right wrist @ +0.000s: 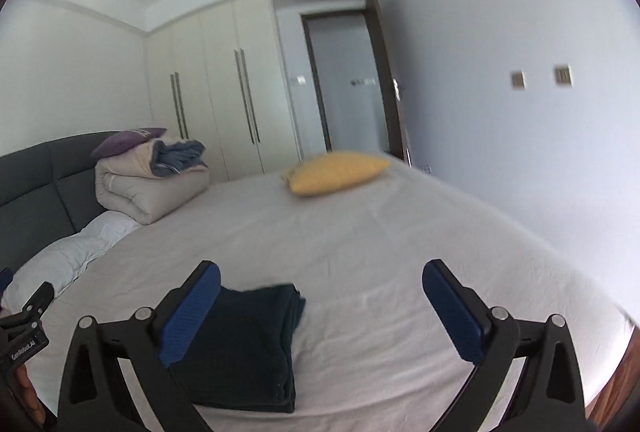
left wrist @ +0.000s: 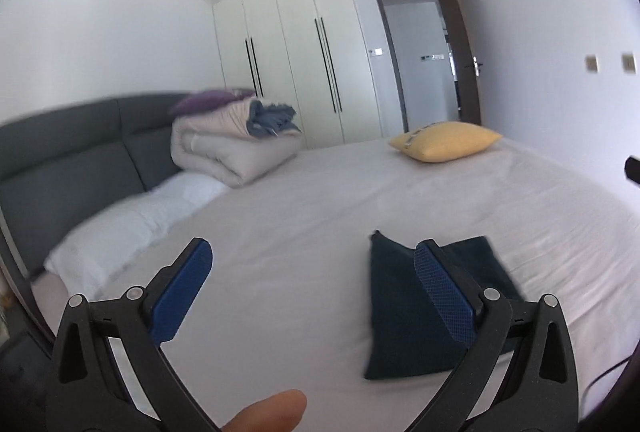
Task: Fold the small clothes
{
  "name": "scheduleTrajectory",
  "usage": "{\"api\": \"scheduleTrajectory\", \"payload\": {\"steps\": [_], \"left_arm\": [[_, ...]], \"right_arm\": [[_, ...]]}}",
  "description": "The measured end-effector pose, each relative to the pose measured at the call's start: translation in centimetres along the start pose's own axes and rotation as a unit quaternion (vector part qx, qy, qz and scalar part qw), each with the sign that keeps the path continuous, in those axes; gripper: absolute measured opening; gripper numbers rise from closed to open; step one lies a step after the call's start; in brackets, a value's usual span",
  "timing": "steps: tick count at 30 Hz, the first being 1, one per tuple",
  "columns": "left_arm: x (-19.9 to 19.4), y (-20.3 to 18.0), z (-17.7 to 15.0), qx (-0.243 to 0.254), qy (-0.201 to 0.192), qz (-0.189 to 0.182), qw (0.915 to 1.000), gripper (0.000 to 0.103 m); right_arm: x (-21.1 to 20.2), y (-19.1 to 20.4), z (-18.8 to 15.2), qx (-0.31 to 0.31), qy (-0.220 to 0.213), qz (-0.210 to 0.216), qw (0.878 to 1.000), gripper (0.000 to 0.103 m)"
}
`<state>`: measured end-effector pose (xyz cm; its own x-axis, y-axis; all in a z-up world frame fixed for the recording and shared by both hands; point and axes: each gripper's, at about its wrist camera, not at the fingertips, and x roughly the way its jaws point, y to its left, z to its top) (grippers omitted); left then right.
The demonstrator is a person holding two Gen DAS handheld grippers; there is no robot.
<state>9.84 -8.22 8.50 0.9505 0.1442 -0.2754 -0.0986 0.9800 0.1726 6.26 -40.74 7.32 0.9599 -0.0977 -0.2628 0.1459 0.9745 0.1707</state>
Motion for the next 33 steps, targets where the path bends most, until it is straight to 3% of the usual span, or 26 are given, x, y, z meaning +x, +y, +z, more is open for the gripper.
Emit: {"api": "scheduleTrajectory", "payload": {"steps": [7, 10, 13, 20, 33], "left_arm": [[-0.9, 0.6, -0.4, -0.042, 0.079, -0.022, 0.9958, 0.103], [-0.2, 0.8, -1.6, -0.071, 0.121, -0.053, 0.9887, 0.103], [0.6, 0.6, -3.0, -0.078, 0.146, -0.060, 0.9843, 0.103], [1.7, 0.2, -5.4, -0.077, 0.181, -0.063, 0.9783, 0.103], [3.4, 0.3, -7.2, -0.077, 0.203, -0.068, 0.9737, 0.103]], "right_arm": [[-2.6, 2.1, 0.8, -0.033, -0.007, 0.020, 0.999, 0.103], [-3.1, 2.5, -0.3, -0.044, 0.011, 0.012, 0.999, 0.103], [-2.1, 2.9, -1.7, -0.054, 0.051, 0.009, 0.997, 0.103], [-0.9, 3.6, -4.1, -0.052, 0.119, 0.006, 0.991, 0.103], [0.2, 5.0, -6.1, -0.067, 0.168, 0.010, 0.984, 0.103]]}}
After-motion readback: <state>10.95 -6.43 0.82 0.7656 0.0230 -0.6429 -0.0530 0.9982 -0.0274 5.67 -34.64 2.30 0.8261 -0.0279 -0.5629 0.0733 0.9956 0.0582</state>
